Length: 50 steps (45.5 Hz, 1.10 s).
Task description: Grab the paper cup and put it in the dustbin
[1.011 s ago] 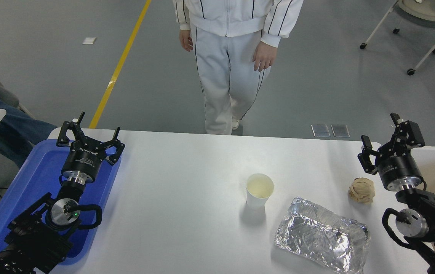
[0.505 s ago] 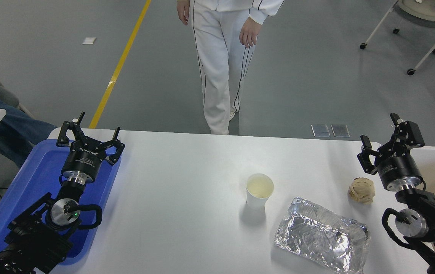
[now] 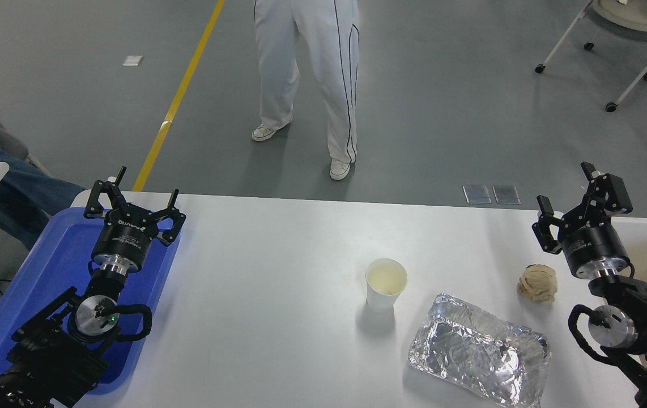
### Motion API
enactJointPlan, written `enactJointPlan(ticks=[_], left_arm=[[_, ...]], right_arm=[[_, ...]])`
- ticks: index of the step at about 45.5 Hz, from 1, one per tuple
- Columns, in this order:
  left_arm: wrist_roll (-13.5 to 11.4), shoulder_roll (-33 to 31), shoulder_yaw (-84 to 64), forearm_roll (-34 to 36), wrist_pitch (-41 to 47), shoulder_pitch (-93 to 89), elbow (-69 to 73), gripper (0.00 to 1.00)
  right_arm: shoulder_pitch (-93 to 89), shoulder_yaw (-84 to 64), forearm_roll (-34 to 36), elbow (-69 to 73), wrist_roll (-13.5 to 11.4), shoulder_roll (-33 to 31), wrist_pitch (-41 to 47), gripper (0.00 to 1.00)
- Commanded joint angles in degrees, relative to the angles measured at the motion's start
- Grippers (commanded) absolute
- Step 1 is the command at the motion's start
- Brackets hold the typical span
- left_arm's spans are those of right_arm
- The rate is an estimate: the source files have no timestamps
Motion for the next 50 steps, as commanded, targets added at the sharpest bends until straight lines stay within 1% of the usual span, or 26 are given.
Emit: enactJointPlan(ticks=[1,11,22,28,31,37,38,41,50], left_arm=[[-0.01,0.00,0.00,0.00,0.09,-0.04,-0.07,1.00],[-0.01,0.00,0.00,0.00,0.00,-0.04,-0.07,1.00],[-0.01,0.00,0.00,0.00,0.00,-0.04,0.02,1.00],[-0.01,0.00,0.00,0.00,0.00,0.04,0.02,1.00],[-0.01,0.00,0.00,0.00,0.00,-0.04,-0.07,1.00],[-0.01,-0.09,0.00,0.00,0.00,-0.04,0.02,1.00],[-0.01,0.00,0.00,0.00,0.00,-0.04,0.02,1.00],[-0.01,-0.09,0.00,0.00,0.00,-0.04,0.02,1.00],[-0.01,0.00,0.00,0.00,0.00,-0.04,-0.07,1.00]], right_arm=[[0.12,-0.80,-0.01,-0.39,0.00,0.33,0.00,1.00],[2.58,-4.58,-0.01,-2.24,0.18,0.33,-0.35,1.00],[4.34,-5.01,0.96,-2.33,0.00,2.35,-1.14,1.00],[4.60,-6.77,1.13,-1.98,-0.09,1.56,-2.28,1.00],[5.48,-8.70,1.14,-2.06,-0.09,0.16,-3.69,1.00],[10.04,-19.76,1.75,-2.06,0.00,-2.92,-5.54,1.00],[12.49,-25.26,2.01,-2.06,0.00,-5.01,-5.19,1.00],[16.46,-33.29,2.19,-1.98,0.18,-8.10,-4.66,1.00],[24.72,-48.95,2.81,-1.45,0.18,-11.71,-4.40,1.00]])
